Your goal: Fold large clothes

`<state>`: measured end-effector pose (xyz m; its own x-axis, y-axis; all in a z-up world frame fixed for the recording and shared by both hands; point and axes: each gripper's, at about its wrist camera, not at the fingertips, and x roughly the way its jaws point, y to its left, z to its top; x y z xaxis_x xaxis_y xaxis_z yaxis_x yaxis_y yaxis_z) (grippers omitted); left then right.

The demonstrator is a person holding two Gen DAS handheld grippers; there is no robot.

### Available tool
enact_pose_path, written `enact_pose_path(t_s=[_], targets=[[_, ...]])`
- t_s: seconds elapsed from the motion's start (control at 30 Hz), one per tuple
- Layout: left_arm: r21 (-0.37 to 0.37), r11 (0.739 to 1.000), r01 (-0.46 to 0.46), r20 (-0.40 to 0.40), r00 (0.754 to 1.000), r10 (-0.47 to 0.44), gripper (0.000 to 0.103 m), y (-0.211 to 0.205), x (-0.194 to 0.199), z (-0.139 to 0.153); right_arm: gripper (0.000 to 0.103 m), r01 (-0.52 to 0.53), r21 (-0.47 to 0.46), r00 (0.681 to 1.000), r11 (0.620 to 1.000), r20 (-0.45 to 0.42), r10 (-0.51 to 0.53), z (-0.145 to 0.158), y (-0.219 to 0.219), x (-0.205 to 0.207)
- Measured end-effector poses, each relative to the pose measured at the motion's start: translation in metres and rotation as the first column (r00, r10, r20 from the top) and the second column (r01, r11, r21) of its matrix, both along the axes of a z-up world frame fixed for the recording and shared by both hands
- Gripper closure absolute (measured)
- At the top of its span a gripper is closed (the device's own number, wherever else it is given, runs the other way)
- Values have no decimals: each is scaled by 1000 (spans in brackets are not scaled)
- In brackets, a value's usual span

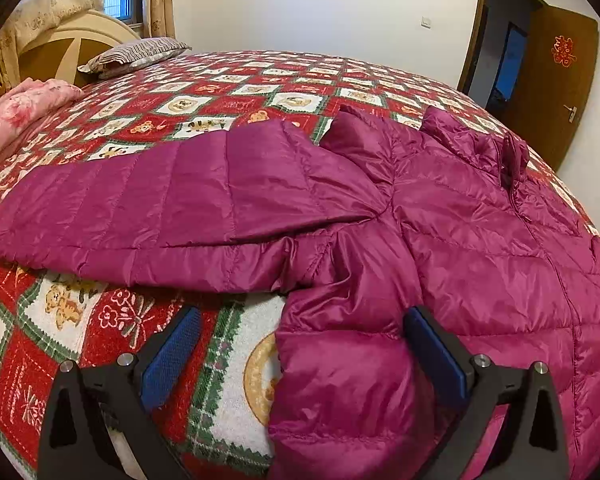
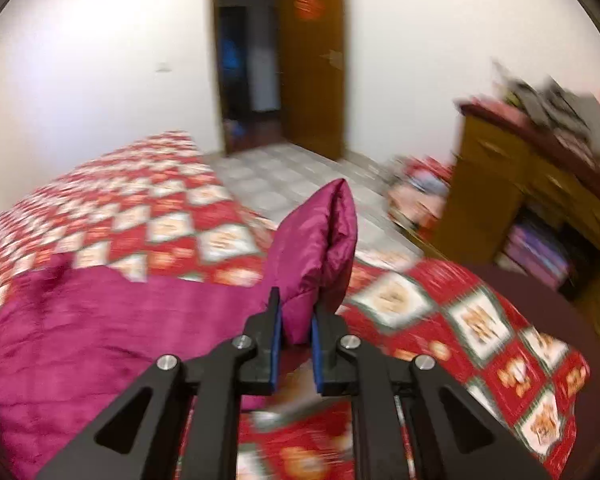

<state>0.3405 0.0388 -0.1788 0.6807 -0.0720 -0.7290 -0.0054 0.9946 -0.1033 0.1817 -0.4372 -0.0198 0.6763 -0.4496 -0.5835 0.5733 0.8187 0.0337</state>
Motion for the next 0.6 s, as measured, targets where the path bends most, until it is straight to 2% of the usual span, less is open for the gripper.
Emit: enact_pose_path(t_s=[0.1,0.2,0.37,0.47,0.6], targets=[[-30,1000,1,9,1000,-1,1,5,-2,0,88,-132,-6,991,991,16,132,10,49,27],[-50,999,2,17,1000,-1,1,8,-2,1,88,-266,7,964,964,13,265,9,103,54],[-64,998,4,21,1000,-3,1,9,-2,1,89,-474,31,880,880,-3,475,-12,201,100],[-75,997,6,24,1000,-4,1,11,-3,0,89,-547,52,836,836,-17,548,-30,245,119],[-89,996,8,27,1000,-6,1,13,-3,0,89,-596,107,797,796,-41,603,-56,289,146]])
